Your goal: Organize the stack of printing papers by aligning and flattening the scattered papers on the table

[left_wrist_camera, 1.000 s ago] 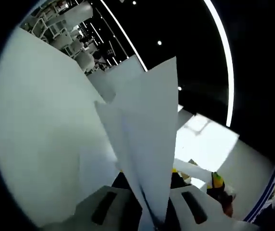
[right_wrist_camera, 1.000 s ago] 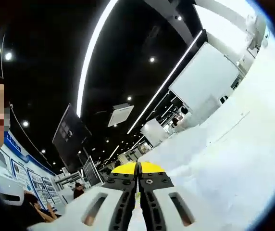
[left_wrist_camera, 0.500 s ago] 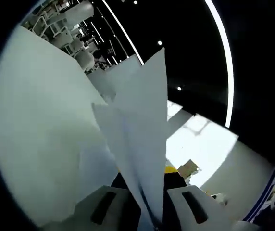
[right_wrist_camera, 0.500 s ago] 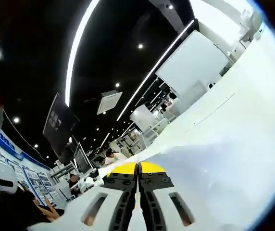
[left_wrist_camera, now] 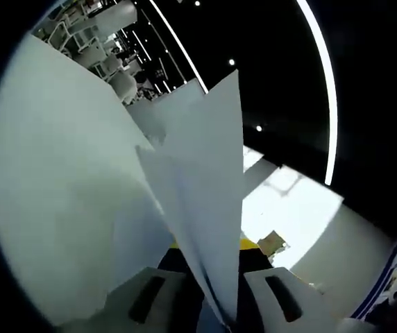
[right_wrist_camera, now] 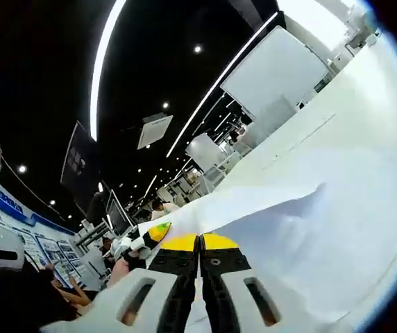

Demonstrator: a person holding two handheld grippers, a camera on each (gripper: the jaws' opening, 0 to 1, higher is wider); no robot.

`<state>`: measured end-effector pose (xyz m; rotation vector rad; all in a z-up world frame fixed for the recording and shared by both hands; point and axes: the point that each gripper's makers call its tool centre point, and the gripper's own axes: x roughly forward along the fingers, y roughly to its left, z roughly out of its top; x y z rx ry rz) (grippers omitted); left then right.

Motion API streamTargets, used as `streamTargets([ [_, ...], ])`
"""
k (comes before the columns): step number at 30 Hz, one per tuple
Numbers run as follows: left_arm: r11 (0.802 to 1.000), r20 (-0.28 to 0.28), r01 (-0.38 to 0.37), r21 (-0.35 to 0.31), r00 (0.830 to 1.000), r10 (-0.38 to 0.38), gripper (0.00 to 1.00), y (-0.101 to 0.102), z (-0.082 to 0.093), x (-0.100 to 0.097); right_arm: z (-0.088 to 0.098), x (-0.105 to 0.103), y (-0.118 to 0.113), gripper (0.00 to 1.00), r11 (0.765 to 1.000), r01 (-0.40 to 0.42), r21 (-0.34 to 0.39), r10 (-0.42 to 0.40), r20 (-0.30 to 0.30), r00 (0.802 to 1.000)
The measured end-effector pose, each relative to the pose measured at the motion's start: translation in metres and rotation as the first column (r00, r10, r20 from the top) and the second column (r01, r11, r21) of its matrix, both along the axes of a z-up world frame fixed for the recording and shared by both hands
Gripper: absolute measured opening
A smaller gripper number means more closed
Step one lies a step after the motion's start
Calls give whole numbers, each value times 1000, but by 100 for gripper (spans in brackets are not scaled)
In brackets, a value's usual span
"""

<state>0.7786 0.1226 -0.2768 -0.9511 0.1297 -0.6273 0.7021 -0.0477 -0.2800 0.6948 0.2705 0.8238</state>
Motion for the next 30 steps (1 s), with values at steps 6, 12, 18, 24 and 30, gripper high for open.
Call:
streamTargets([
  [6,1000,1,-3,1,1000,3,13,0,0,0,-2,-6,6,0,999,-44,-9,44,-7,999],
  [12,1000,0,-6,0,1000,6,14,1,-1,1,-4,-15,14,0,994,-104,-16,103,-25,994],
  [18,1000,-2,-6,-3,1000,6,15,2,-1,2,-8,-25,21,0,985,-169,-28,168,-49,985],
  [24,1000,-1,-4,-4,1000,4,15,1,-1,2,-10,-34,25,0,973,-230,-32,228,-68,971],
  [30,1000,-2,-2,-8,1000,2,15,0,0,1,-14,-44,32,0,951,-308,-39,304,-87,949],
])
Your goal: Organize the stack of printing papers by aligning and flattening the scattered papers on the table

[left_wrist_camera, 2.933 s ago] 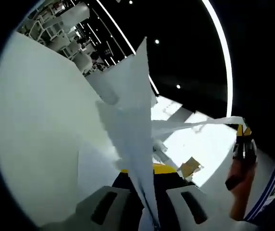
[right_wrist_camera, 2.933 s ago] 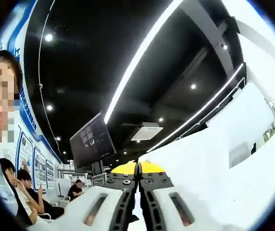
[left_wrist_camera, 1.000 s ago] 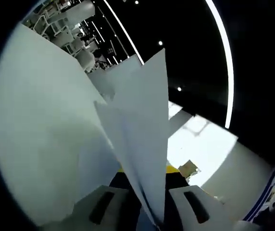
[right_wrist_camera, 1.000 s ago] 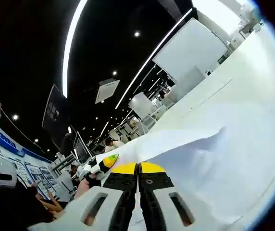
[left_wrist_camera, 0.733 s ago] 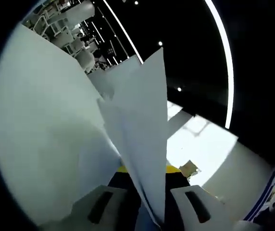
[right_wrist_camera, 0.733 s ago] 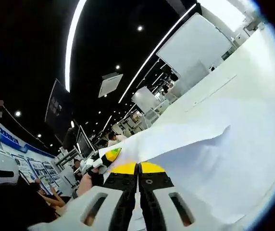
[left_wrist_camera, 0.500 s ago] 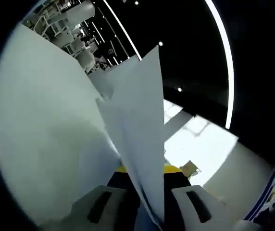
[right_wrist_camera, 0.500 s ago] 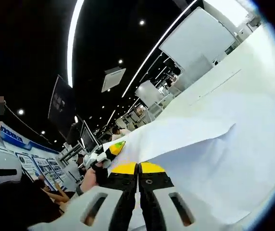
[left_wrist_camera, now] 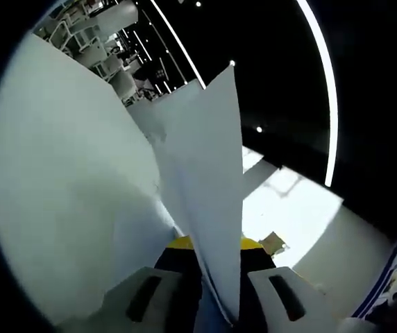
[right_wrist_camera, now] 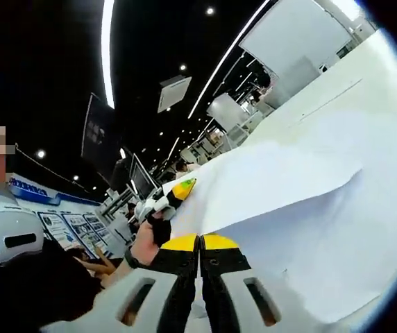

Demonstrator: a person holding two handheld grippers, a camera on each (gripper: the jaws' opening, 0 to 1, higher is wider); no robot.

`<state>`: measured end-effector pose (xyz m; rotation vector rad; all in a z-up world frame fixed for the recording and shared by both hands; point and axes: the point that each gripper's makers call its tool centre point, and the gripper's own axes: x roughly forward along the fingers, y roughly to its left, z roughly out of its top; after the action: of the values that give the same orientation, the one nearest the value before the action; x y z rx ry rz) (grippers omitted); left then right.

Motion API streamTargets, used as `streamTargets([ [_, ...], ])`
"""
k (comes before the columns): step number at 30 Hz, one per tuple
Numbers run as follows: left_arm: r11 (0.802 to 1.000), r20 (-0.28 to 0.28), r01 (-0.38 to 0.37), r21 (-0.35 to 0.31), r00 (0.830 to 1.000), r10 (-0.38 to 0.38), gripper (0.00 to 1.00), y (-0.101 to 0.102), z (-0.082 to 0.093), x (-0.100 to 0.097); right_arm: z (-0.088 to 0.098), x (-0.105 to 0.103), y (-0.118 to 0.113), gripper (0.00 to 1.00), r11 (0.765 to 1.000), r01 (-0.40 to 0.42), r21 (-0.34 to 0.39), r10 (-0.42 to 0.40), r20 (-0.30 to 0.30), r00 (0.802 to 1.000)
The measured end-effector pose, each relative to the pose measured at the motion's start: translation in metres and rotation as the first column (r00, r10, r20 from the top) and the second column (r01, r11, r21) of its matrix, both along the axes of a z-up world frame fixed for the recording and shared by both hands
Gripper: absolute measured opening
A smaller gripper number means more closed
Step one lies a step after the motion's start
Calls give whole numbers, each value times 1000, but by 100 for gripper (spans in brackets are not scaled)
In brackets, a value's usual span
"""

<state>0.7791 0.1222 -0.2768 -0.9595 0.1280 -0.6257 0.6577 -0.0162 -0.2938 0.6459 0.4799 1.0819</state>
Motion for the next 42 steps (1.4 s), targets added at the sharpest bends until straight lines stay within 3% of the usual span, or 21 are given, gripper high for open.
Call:
streamTargets([
  [13,1000,-3,6,-12,1000,-6,16,-3,1,-2,-5,-23,11,0,987,-161,-23,160,-17,987],
  [29,1000,-5,6,-17,1000,-6,16,0,1,0,-10,-49,13,0,947,-318,-48,318,-19,948],
  [34,1000,-3,9,-23,1000,-9,17,0,1,0,-13,-61,16,0,922,-382,-60,381,-19,924],
  [42,999,-4,6,-37,1000,-6,18,3,1,1,-16,-68,17,0,905,-420,-75,419,-23,908],
])
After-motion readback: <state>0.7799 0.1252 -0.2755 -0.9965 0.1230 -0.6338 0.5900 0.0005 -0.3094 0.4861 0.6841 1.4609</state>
